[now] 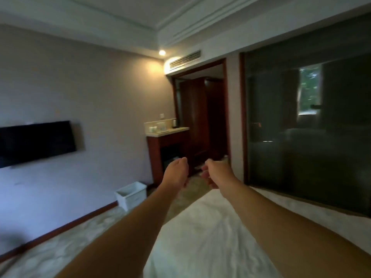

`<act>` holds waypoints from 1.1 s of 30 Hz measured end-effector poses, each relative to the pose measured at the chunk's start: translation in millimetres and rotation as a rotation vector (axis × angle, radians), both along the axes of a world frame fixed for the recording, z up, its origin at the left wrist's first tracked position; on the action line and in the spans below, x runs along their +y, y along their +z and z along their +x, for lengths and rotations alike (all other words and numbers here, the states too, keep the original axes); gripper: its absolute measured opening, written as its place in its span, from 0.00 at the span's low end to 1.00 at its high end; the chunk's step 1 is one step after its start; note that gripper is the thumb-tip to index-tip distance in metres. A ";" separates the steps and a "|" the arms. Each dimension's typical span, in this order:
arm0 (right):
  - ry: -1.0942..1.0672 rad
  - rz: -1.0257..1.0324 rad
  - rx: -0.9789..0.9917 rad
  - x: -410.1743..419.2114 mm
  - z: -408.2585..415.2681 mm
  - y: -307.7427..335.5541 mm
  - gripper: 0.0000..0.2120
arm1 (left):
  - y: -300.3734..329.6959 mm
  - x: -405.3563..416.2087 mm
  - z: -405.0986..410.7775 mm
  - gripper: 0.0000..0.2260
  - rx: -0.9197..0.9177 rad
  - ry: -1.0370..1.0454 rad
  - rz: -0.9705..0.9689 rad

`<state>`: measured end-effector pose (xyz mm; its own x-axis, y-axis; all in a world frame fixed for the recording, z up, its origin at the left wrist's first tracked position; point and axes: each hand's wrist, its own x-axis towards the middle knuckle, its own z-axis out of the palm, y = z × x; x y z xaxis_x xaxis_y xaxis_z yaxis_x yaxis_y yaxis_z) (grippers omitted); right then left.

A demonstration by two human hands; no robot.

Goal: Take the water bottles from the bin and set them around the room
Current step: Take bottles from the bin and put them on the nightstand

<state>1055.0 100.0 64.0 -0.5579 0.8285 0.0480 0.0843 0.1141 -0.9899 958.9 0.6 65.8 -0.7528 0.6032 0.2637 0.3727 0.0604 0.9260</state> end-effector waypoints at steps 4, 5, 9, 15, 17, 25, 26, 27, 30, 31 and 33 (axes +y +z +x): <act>0.115 -0.037 -0.008 -53.9 -128.9 -26.4 0.13 | -32.1 -76.7 -110.0 0.14 -0.099 0.224 -0.025; 0.148 -0.039 -0.023 -65.6 -158.5 -34.4 0.13 | -40.7 -93.1 -134.6 0.14 -0.122 0.272 -0.044; 0.271 -0.101 -0.092 -96.4 -277.1 -62.9 0.12 | -62.0 -135.7 -236.3 0.12 -0.181 0.413 -0.050; 0.410 -0.160 -0.096 -100.1 -448.2 -79.5 0.12 | -65.0 -154.8 -381.1 0.13 -0.151 0.540 -0.068; 0.431 -0.191 -0.093 -96.5 -504.0 -82.5 0.11 | -63.2 -157.8 -429.8 0.11 -0.179 0.582 -0.078; 0.457 -0.232 -0.131 -96.1 -700.7 -104.2 0.12 | -80.1 -161.5 -614.3 0.11 -0.249 0.616 0.002; 0.461 -0.236 -0.128 -95.0 -726.0 -108.3 0.12 | -84.8 -159.4 -640.5 0.12 -0.252 0.613 -0.002; 0.460 -0.239 -0.124 -93.3 -752.2 -111.3 0.12 | -89.0 -156.8 -667.4 0.12 -0.250 0.606 -0.007; 0.437 -0.246 -0.129 -86.3 -833.3 -114.8 0.11 | -98.0 -150.0 -752.8 0.12 -0.229 0.577 -0.030; 0.429 -0.251 -0.125 -83.6 -860.3 -115.7 0.11 | -100.6 -148.3 -781.7 0.12 -0.220 0.567 -0.038; 0.412 -0.268 -0.119 -76.8 -914.6 -116.0 0.11 | -104.0 -145.8 -841.7 0.13 -0.210 0.545 -0.059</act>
